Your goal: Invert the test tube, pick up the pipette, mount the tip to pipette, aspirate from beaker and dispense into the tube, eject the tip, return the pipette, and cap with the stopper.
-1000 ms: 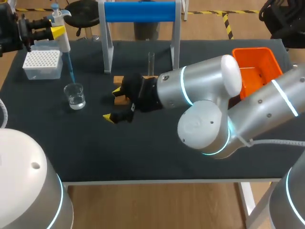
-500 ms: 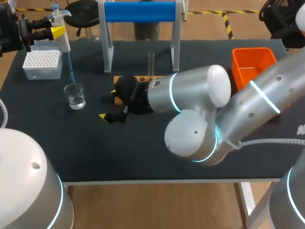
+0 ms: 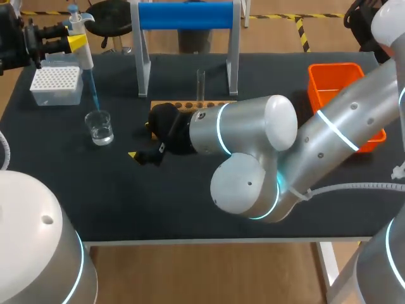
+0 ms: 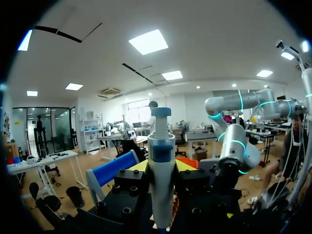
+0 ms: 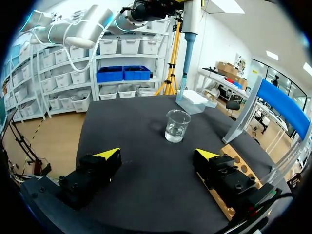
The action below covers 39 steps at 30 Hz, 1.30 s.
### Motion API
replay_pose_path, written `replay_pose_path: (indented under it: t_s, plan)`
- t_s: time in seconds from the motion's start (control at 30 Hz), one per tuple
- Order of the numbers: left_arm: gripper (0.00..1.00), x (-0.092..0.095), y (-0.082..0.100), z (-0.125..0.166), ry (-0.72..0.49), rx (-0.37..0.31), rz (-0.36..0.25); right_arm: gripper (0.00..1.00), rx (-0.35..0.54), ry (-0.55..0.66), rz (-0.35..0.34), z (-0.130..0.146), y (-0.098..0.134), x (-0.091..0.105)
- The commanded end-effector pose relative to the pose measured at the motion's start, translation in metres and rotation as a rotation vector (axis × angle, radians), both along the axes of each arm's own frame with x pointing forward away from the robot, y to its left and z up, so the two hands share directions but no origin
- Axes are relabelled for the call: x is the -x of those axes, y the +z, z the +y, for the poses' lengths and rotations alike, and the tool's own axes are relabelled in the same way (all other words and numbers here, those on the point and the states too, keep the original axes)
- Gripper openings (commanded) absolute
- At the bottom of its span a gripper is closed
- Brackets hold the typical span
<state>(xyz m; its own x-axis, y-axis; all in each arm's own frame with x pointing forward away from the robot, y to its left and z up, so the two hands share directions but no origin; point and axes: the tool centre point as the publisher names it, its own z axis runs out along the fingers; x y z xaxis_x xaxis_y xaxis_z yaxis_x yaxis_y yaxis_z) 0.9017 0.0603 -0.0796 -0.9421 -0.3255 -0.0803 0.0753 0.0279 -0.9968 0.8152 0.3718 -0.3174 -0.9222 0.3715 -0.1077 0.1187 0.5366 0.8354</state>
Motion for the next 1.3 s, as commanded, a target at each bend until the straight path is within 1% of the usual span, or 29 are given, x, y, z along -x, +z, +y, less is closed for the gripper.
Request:
replay_pose_path:
  t_s: [0.03, 0.27, 1.3]
  plan:
    - [0.0, 0.0004, -0.0001, -0.0004, 0.002, 0.001, -0.001, 1.0, -0.002, -0.004, -0.009, 0.0042, -0.004, 0.0001]
    - [0.0, 0.0004, -0.0001, -0.0004, 0.002, 0.001, -0.001, 1.0, -0.001, -0.005, -0.016, 0.0071, -0.0008, 0.0023]
    - [0.0, 0.0004, -0.0001, -0.0004, 0.002, 0.001, -0.001, 1.0, -0.001, -0.005, -0.016, 0.0071, -0.0008, 0.0023]
